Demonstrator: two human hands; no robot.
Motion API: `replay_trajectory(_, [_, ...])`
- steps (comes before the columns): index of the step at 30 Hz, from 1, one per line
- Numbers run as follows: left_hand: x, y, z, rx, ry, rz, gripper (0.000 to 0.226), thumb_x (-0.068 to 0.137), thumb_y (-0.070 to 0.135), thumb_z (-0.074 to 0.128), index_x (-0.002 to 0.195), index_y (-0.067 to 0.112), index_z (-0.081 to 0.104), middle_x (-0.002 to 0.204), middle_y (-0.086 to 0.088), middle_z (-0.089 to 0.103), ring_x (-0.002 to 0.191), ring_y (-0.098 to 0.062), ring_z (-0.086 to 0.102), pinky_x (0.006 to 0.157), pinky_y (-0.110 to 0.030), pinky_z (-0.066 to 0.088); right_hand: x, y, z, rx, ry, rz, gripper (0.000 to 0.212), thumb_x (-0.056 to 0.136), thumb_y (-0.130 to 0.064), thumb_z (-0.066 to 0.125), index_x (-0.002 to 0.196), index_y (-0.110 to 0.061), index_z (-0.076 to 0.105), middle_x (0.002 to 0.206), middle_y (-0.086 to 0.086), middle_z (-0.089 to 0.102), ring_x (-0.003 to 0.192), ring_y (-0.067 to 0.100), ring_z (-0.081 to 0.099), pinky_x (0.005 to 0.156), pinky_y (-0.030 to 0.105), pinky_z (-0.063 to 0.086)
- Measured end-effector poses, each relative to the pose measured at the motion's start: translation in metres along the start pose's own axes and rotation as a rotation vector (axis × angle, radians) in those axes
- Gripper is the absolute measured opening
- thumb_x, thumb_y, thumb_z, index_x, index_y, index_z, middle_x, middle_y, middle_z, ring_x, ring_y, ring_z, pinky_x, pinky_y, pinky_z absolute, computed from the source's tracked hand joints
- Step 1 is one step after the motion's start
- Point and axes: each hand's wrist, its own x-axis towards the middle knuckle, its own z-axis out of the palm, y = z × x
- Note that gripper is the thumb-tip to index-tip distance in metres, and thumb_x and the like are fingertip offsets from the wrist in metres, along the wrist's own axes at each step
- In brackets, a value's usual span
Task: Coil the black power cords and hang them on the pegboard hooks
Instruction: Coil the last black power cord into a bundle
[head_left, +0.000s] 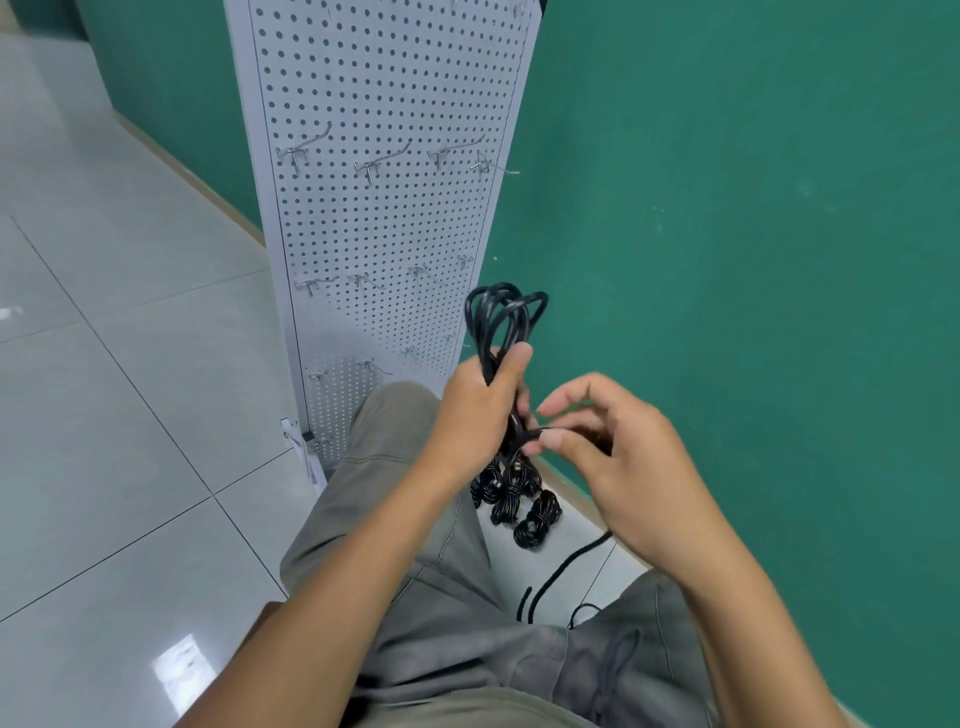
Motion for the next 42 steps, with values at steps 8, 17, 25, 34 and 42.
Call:
replay_trajectory(8, [-0.025, 0.004, 0.021, -0.461, -0.322, -0.235, 0.059, 0.091, 0.069, 0.035, 0.082, 0.015, 0.057, 0.057, -0.003, 0.048, 0.048, -0.02, 0.056, 0.057, -0.031, 0.048, 0.012, -0.006, -0.018, -0.088, 0.269, 0.052, 0.048, 0.06, -0.022, 0.097, 0.08, -0.01, 0.056, 0.063, -0.001, 0.066, 0.043, -0.001, 0.052, 0.05, 0.012, 0.041])
replay_trajectory(17, [-0.021, -0.006, 0.014, -0.699, -0.787, -0.191, 0.047, 0.08, 0.057, 0.08, 0.092, 0.014, 0.063, 0.074, -0.003, 0.049, 0.069, -0.021, 0.061, 0.075, -0.039, 0.058, 0.013, 0.01, -0.025, 0.291, 0.211, 0.137, 0.041, 0.069, -0.002, 0.089, 0.082, 0.005, 0.05, 0.063, 0.01, 0.056, 0.04, 0.014, 0.056, 0.039, 0.023, 0.044])
replay_trajectory(25, [-0.014, 0.0, -0.002, -0.793, -0.852, -0.227, 0.035, 0.095, 0.027, 0.073, 0.107, 0.007, 0.047, 0.078, -0.003, 0.046, 0.075, -0.021, 0.058, 0.09, -0.043, 0.055, -0.001, 0.049, -0.034, 0.489, 0.07, 0.136, 0.017, 0.086, -0.011, 0.068, 0.099, -0.002, 0.063, 0.077, 0.005, 0.067, 0.066, 0.016, 0.061, 0.07, 0.022, 0.053])
replay_trajectory(34, [-0.015, 0.0, 0.005, -0.476, -0.757, -0.239, 0.01, 0.102, 0.017, 0.056, 0.096, 0.014, 0.063, 0.071, -0.002, 0.037, 0.065, -0.019, 0.049, 0.073, -0.034, 0.053, -0.012, 0.046, -0.012, 0.827, 0.328, 0.176, 0.018, 0.088, -0.019, 0.064, 0.089, -0.002, 0.059, 0.11, 0.015, 0.071, 0.102, 0.022, 0.073, 0.096, 0.038, 0.057])
replay_trajectory(42, [-0.024, -0.005, 0.028, -0.127, -0.67, -0.142, 0.027, 0.101, 0.038, 0.063, 0.097, 0.011, 0.066, 0.074, -0.004, 0.056, 0.066, -0.02, 0.057, 0.063, -0.029, 0.049, -0.002, 0.02, -0.003, 0.743, 0.437, 0.202, 0.021, 0.102, -0.026, 0.057, 0.089, -0.01, 0.061, 0.117, 0.003, 0.07, 0.1, 0.009, 0.065, 0.075, 0.022, 0.052])
